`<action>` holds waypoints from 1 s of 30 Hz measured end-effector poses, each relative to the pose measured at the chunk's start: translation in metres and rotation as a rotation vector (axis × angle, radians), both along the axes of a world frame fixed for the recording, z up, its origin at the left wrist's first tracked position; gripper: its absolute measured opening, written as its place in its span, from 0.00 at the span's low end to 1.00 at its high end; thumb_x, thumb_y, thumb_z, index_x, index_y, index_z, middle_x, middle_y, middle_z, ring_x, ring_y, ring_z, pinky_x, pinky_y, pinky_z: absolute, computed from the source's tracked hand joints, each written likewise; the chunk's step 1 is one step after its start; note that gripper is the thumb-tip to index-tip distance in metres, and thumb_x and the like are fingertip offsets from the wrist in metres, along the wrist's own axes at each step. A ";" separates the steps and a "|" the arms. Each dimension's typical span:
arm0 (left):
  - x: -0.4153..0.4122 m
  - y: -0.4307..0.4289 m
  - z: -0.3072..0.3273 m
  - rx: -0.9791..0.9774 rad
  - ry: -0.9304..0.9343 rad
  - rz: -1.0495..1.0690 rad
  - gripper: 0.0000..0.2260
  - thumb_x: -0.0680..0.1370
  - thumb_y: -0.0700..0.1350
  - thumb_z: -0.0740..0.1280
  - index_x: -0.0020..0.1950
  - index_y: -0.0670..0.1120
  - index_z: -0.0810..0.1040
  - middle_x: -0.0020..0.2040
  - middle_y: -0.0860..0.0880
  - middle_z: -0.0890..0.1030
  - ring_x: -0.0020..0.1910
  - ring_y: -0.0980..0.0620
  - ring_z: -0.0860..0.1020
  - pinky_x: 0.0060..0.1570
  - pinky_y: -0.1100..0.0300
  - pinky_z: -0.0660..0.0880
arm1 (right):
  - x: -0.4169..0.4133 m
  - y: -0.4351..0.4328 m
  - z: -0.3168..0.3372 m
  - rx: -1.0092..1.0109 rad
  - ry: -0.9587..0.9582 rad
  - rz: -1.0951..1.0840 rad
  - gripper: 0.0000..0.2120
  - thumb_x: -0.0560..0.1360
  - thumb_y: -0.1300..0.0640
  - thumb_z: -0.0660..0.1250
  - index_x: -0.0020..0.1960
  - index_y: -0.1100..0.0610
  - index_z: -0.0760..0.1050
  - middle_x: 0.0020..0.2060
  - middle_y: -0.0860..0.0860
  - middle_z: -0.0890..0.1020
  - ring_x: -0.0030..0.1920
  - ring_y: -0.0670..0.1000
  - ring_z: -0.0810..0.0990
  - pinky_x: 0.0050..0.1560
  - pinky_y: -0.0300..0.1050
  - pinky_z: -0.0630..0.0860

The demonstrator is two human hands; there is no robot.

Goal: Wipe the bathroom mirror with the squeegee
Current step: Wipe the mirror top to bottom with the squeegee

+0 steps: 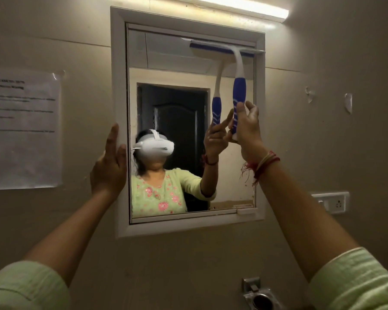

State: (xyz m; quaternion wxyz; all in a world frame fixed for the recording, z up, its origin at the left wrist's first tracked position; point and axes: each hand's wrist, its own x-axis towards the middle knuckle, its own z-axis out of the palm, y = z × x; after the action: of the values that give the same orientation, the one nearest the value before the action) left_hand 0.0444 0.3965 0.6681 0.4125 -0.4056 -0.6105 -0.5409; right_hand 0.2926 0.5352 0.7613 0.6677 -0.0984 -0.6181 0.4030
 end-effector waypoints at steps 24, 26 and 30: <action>0.000 -0.001 -0.001 0.003 0.001 -0.005 0.22 0.79 0.57 0.48 0.73 0.62 0.50 0.36 0.34 0.77 0.33 0.35 0.76 0.33 0.53 0.65 | 0.010 0.013 -0.042 0.490 -0.103 -0.787 0.26 0.75 0.49 0.53 0.69 0.60 0.63 0.52 0.63 0.80 0.45 0.61 0.82 0.48 0.52 0.80; 0.000 0.000 0.000 0.000 0.008 -0.006 0.22 0.79 0.58 0.48 0.73 0.63 0.49 0.39 0.33 0.78 0.34 0.34 0.76 0.33 0.52 0.66 | 0.008 0.014 -0.029 0.499 -0.060 -0.810 0.22 0.77 0.51 0.54 0.69 0.59 0.64 0.52 0.62 0.80 0.45 0.58 0.82 0.45 0.43 0.77; 0.000 0.000 -0.001 -0.005 0.015 0.002 0.22 0.79 0.58 0.48 0.73 0.63 0.49 0.43 0.32 0.79 0.36 0.33 0.77 0.34 0.51 0.66 | 0.004 0.015 -0.005 0.478 -0.036 -0.804 0.19 0.79 0.54 0.56 0.68 0.58 0.64 0.53 0.59 0.80 0.46 0.54 0.81 0.45 0.35 0.73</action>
State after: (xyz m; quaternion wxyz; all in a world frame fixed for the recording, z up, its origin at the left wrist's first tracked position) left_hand 0.0442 0.3964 0.6675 0.4166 -0.4100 -0.6092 -0.5359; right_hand 0.2967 0.5503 0.7563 0.7641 -0.1805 -0.6178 -0.0432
